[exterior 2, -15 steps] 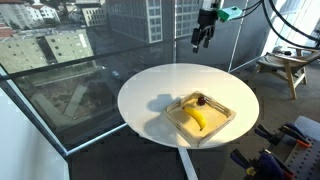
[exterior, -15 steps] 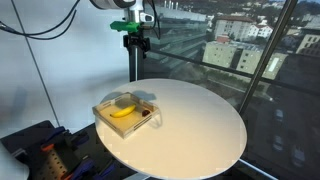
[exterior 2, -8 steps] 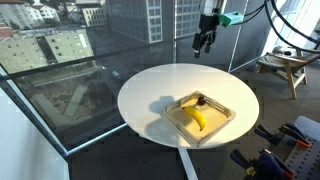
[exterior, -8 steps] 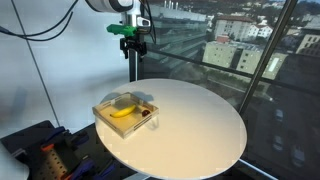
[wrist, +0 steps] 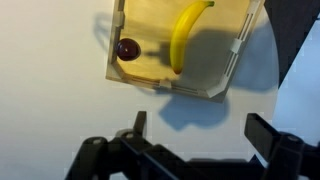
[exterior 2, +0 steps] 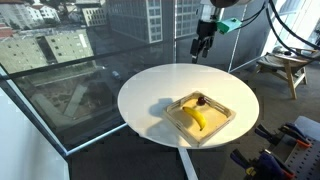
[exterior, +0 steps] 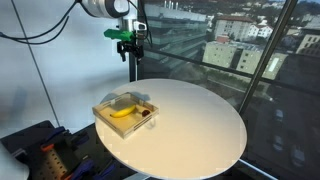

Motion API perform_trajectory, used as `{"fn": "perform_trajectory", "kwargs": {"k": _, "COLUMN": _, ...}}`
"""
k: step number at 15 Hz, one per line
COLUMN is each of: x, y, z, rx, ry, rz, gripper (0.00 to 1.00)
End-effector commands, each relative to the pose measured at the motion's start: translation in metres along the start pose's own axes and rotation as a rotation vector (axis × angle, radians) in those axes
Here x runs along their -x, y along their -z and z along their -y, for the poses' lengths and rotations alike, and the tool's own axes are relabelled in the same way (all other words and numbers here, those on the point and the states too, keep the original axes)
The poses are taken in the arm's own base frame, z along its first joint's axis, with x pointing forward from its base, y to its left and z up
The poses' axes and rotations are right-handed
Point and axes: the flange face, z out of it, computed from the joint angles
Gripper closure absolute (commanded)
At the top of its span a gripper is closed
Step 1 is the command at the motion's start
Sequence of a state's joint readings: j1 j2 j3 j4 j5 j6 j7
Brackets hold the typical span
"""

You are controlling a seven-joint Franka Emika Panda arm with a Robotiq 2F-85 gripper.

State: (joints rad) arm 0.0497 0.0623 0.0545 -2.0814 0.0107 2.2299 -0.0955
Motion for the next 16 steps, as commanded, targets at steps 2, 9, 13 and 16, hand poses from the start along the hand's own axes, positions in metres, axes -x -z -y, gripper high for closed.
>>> {"fn": "perform_trajectory", "kwargs": {"k": 2, "x": 0.007, "y": -0.011, "z": 0.006, "rx": -0.016, "ry": 0.004, "rz": -0.009, "gripper": 0.00}}
{"fn": "perform_trajectory", "kwargs": {"k": 9, "x": 0.018, "y": -0.039, "z": 0.006, "rx": -0.028, "ry": -0.016, "rz": 0.012, "gripper": 0.00}}
{"fn": "perform_trajectory", "kwargs": {"k": 13, "x": 0.020, "y": -0.052, "z": 0.009, "rx": -0.023, "ry": -0.022, "rz": 0.012, "gripper": 0.00}}
{"fn": "perform_trajectory", "kwargs": {"k": 16, "x": 0.021, "y": -0.062, "z": 0.011, "rx": -0.023, "ry": -0.021, "rz": 0.016, "gripper": 0.00}}
